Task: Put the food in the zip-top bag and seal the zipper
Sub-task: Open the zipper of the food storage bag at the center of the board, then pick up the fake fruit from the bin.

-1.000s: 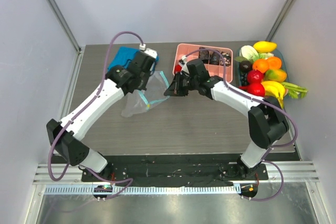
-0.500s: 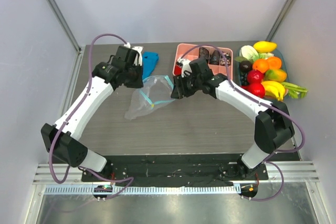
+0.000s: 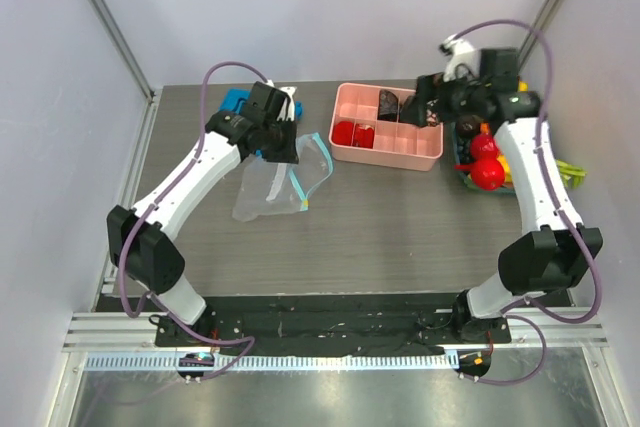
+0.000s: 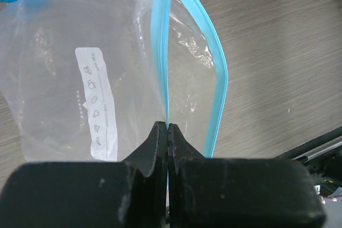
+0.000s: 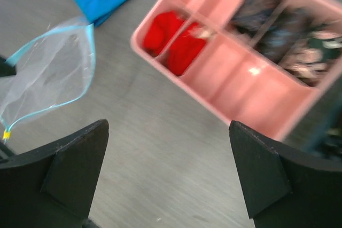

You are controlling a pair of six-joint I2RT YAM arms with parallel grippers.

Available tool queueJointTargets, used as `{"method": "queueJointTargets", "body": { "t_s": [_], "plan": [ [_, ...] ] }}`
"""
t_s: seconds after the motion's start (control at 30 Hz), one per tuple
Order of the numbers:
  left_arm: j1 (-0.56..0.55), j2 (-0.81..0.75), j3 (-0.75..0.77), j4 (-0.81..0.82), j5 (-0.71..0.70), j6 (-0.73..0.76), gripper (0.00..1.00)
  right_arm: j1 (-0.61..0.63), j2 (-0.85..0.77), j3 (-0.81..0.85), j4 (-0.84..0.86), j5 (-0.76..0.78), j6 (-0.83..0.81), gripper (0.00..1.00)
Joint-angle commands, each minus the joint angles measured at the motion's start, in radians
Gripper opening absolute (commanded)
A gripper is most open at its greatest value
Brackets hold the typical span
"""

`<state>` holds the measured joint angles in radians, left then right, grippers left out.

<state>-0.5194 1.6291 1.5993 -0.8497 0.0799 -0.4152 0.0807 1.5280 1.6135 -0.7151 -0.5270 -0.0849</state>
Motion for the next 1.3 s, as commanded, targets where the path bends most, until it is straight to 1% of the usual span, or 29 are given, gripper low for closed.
{"method": "queueJointTargets", "body": {
  "t_s": [0.0, 0.03, 0.07, 0.1, 0.13, 0.17, 0.2, 0.27, 0.33, 0.4, 0.43, 0.5, 0.53, 0.63, 0.67, 0.73, 0.77, 0.9, 1.07, 1.27],
  "plan": [
    [-0.002, 0.012, 0.076, 0.031, 0.021, -0.008, 0.00, -0.200, 0.050, 0.204, -0.249, -0.116, -0.173, 1.00],
    [-0.002, 0.015, 0.079, 0.031, 0.021, -0.007, 0.00, -0.273, 0.060, 0.232, -0.280, -0.120, -0.203, 1.00],
    [-0.002, 0.017, 0.079, 0.031, 0.023, -0.005, 0.00, -0.304, 0.073, 0.281, -0.346, -0.120, -0.231, 1.00],
    [-0.002, 0.014, 0.077, 0.032, 0.018, -0.002, 0.00, -0.332, 0.098, 0.305, -0.387, -0.119, -0.304, 1.00],
    [-0.002, 0.014, 0.077, 0.032, 0.017, 0.000, 0.00, -0.390, 0.113, 0.353, -0.433, -0.119, -0.337, 1.00],
    [-0.002, 0.012, 0.077, 0.031, 0.015, 0.003, 0.00, -0.415, 0.126, 0.371, -0.540, -0.120, -0.372, 0.99],
    [-0.002, 0.003, 0.077, 0.028, 0.014, 0.007, 0.00, -0.439, 0.138, 0.381, -0.594, -0.114, -0.456, 0.98],
    [-0.002, -0.009, 0.070, 0.032, 0.006, 0.015, 0.00, -0.504, 0.129, 0.353, -0.694, -0.100, -0.528, 0.97],
    [-0.002, -0.028, 0.050, 0.044, 0.008, 0.015, 0.00, -0.527, 0.083, 0.272, -0.705, -0.050, -0.587, 0.97],
    [-0.004, -0.037, 0.030, 0.050, 0.012, 0.012, 0.00, -0.529, 0.046, 0.212, -0.667, -0.007, -0.595, 0.98],
    [-0.004, -0.041, 0.025, 0.051, 0.018, 0.010, 0.00, -0.529, 0.012, 0.156, -0.647, 0.010, -0.573, 0.99],
    [-0.004, -0.046, 0.019, 0.047, 0.020, 0.010, 0.00, -0.521, -0.005, 0.111, -0.580, 0.033, -0.535, 0.99],
    [-0.004, -0.049, 0.019, 0.044, 0.020, 0.013, 0.00, -0.516, -0.009, 0.082, -0.558, 0.070, -0.492, 1.00],
    [-0.004, -0.052, 0.017, 0.032, 0.020, 0.019, 0.00, -0.501, -0.008, 0.014, -0.468, 0.105, -0.420, 1.00],
    [-0.004, -0.052, 0.016, 0.029, 0.021, 0.019, 0.00, -0.493, -0.017, -0.006, -0.414, 0.131, -0.368, 1.00],
    [-0.004, -0.052, 0.013, 0.024, 0.014, 0.018, 0.00, -0.475, -0.025, -0.064, -0.361, 0.156, -0.326, 1.00],
    [-0.004, -0.052, 0.010, 0.021, 0.006, 0.016, 0.00, -0.467, -0.032, -0.081, -0.309, 0.192, -0.290, 1.00],
    [-0.004, -0.061, 0.007, 0.021, -0.015, 0.015, 0.00, -0.441, -0.031, -0.125, -0.225, 0.290, -0.221, 1.00],
    [-0.004, -0.057, 0.008, 0.020, -0.008, 0.001, 0.00, -0.408, -0.005, -0.161, -0.147, 0.393, -0.177, 1.00],
    [-0.004, -0.051, 0.014, 0.017, -0.014, 0.001, 0.00, -0.378, 0.055, -0.187, -0.135, 0.429, -0.161, 1.00]
  ]
}}
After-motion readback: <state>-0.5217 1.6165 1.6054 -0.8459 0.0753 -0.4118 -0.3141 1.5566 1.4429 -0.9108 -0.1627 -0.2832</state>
